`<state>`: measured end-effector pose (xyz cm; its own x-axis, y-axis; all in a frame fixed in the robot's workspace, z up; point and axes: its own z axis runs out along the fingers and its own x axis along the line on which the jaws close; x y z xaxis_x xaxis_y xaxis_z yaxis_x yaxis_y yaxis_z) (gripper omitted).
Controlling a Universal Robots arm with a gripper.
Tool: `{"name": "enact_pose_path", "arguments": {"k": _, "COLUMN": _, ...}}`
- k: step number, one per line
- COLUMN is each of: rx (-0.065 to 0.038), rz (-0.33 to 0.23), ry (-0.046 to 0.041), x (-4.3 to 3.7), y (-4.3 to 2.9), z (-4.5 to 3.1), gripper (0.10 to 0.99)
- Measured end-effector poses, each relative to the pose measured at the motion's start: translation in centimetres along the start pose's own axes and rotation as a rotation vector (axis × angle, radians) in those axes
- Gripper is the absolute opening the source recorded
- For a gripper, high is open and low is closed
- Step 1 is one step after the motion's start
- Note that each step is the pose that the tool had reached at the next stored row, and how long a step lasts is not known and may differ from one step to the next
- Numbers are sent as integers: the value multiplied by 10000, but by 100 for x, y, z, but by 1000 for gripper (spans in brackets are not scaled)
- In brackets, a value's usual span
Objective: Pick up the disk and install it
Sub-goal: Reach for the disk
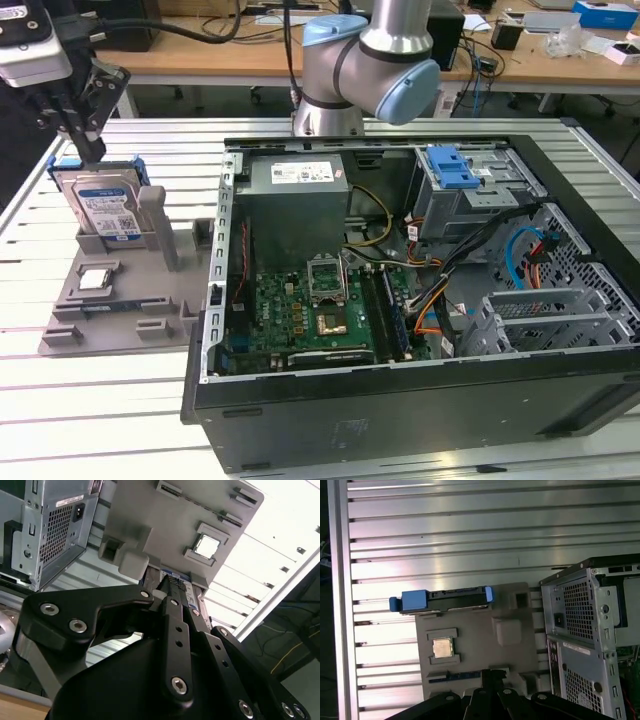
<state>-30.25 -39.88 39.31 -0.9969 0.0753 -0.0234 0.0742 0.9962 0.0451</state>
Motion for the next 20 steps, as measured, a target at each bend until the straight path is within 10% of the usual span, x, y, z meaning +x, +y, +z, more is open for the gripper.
{"name": "enact_pose_path", "arguments": {"k": 20, "rx": 0, "rz": 0, "ry": 0, "x": 388, "y": -29, "z": -9, "gripper": 106}}
